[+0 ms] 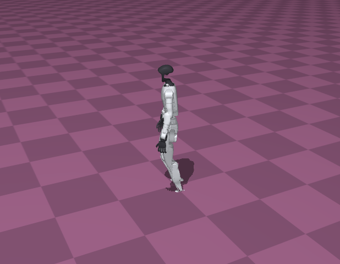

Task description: Run

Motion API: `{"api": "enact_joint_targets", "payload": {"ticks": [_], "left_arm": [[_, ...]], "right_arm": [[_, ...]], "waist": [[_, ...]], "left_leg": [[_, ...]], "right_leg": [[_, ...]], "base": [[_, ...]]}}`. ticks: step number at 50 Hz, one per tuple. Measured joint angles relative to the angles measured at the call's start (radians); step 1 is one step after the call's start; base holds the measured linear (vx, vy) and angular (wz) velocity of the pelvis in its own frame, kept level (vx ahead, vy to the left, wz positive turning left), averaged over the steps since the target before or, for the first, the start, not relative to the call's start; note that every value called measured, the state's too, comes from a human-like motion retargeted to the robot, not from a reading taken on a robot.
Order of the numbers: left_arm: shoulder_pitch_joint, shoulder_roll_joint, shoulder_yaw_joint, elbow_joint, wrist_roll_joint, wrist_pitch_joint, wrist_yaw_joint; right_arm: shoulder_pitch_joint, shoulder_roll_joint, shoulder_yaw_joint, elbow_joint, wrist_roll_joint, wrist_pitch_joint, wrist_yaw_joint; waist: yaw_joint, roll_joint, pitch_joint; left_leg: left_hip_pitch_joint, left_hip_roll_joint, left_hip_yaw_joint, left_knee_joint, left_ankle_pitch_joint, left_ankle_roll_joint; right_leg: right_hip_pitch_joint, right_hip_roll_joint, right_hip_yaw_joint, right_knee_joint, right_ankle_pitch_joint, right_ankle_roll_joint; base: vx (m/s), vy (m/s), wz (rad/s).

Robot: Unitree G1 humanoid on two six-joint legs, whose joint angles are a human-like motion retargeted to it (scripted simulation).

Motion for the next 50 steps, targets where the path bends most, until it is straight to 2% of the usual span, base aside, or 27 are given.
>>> {"api": "enact_joint_targets", "payload": {"ticks": [5, 11, 13, 18, 20, 25, 27, 30, 35, 40, 45, 48, 50], "left_arm": [[-0.042, -0.007, 0.005, 0.044, 0.004, -0.031, 0.002], [-0.057, -0.003, -0.001, 0.048, 0.022, -0.041, 0.001], [-0.069, 0.007, -0.002, 0.045, 0.034, -0.043, -0.007], [-0.056, 0.007, -0.021, 0.032, 0.062, -0.049, -0.01], [-0.066, 0.022, -0.024, 0.021, 0.075, -0.05, -0.02], [-0.051, 0.022, -0.045, 0.003, 0.097, -0.06, -0.016], [-0.057, 0.036, -0.048, -0.014, 0.101, -0.065, -0.02], [-0.038, 0.033, -0.06, -0.042, 0.104, -0.079, -0.007], [-0.034, 0.029, -0.086, -0.219, 0.099, -0.133, 0.047], [-0.082, 0.078, -0.131, -0.624, 0.105, -0.208, 0.146], [-0.167, 0.149, -0.141, -1.059, 0.116, -0.265, 0.234], [-0.174, 0.181, -0.121, -1.233, 0.092, -0.286, 0.28], [-0.138, 0.185, -0.116, -1.282, 0.066, -0.297, 0.304]], "right_arm": [[-0.04, 0.004, -0.008, 0.036, 0.007, -0.029, 0.0], [-0.056, 0.009, -0.008, 0.039, 0.005, -0.039, -0.002], [-0.068, 0.006, -0.009, 0.037, 0.003, -0.04, 0.003], [-0.058, 0.008, 0.005, 0.028, -0.008, -0.046, -0.002], [-0.068, 0.005, 0.005, 0.022, -0.014, -0.047, 0.003], [-0.056, 0.01, 0.021, 0.014, -0.025, -0.053, -0.007], [-0.068, 0.009, 0.021, 0.011, -0.026, -0.057, -0.011], [-0.066, 0.013, 0.029, -0.001, -0.023, -0.067, -0.028], [-0.1, 0.028, 0.031, -0.077, 0.021, -0.098, -0.078], [-0.109, 0.041, 0.02, -0.247, 0.121, -0.143, -0.155], [-0.093, 0.044, 0.014, -0.481, 0.193, -0.185, -0.211], [-0.096, 0.028, 0.011, -0.648, 0.199, -0.201, -0.24], [-0.111, 0.016, 0.021, -0.755, 0.187, -0.214, -0.265]], "waist": [[-0.007, -0.047, 0.042], [-0.018, -0.07, 0.04], [-0.017, -0.047, -0.012], [-0.019, -0.049, -0.006], [-0.011, -0.025, -0.04], [-0.008, -0.029, -0.012], [0.003, -0.009, -0.026], [0.007, -0.011, -0.001], [0.014, -0.007, 0.027], [-0.008, -0.019, 0.07], [-0.068, -0.051, 0.098], [-0.092, -0.055, 0.08], [-0.09, -0.046, 0.065]], "left_leg": [[-0.062, -0.04, 0.009, 0.175, -0.08, 0.01], [-0.151, -0.049, 0.01, 0.316, -0.135, 0.017], [-0.202, -0.028, 0.002, 0.289, -0.132, 0.018], [-0.255, -0.017, 0.006, 0.396, -0.159, 0.017], [-0.276, 0.004, -0.005, 0.356, -0.156, 0.018], [-0.318, 0.016, -0.001, 0.486, -0.189, 0.019], [-0.332, 0.036, -0.011, 0.467, -0.19, 0.021], [-0.361, 0.046, -0.011, 0.561, -0.213, 0.025], [-0.421, 0.06, -0.024, 0.677, -0.258, 0.042], [-0.499, 0.057, -0.034, 0.795, -0.309, 0.074], [-0.562, 0.032, -0.024, 0.862, -0.347, 0.112], [-0.586, 0.026, -0.012, 0.835, -0.323, 0.131], [-0.605, 0.034, -0.01, 0.833, -0.265, 0.131]], "right_leg": [[-0.07, -0.068, 0.03, 0.192, -0.091, 0.014], [-0.131, -0.099, 0.04, 0.282, -0.128, 0.023], [-0.165, -0.065, 0.026, 0.218, -0.104, 0.016], [-0.199, -0.076, 0.03, 0.285, -0.12, 0.015], [-0.201, -0.038, 0.015, 0.204, -0.096, 0.007], [-0.224, -0.053, 0.021, 0.296, -0.123, 0.005], [-0.216, -0.019, 0.009, 0.229, -0.102, -0.004], [-0.234, -0.028, 0.014, 0.3, -0.122, -0.007], [-0.263, -0.017, 0.018, 0.359, -0.146, -0.014], [-0.342, -0.021, 0.026, 0.489, -0.171, -0.012], [-0.493, -0.063, 0.027, 0.762, -0.087, 0.011], [-0.527, -0.049, 0.019, 0.812, -0.066, 0.023], [-0.505, -0.019, 0.012, 0.773, -0.055, 0.016]], "base": [[-0.02, 0.0, 0.01], [0.0, 0.0, 0.0], [0.06, 0.01, 0.01], [-0.03, -0.01, 0.01], [0.04, 0.0, -0.02], [-0.03, -0.01, 0.01], [0.03, 0.0, -0.03], [-0.03, 0.0, 0.01], [-0.02, 0.02, -0.01], [-0.05, 0.06, 0.06], [-0.08, 0.03, 0.2], [-0.06, -0.02, 0.31], [-0.05, -0.05, 0.23]]}}
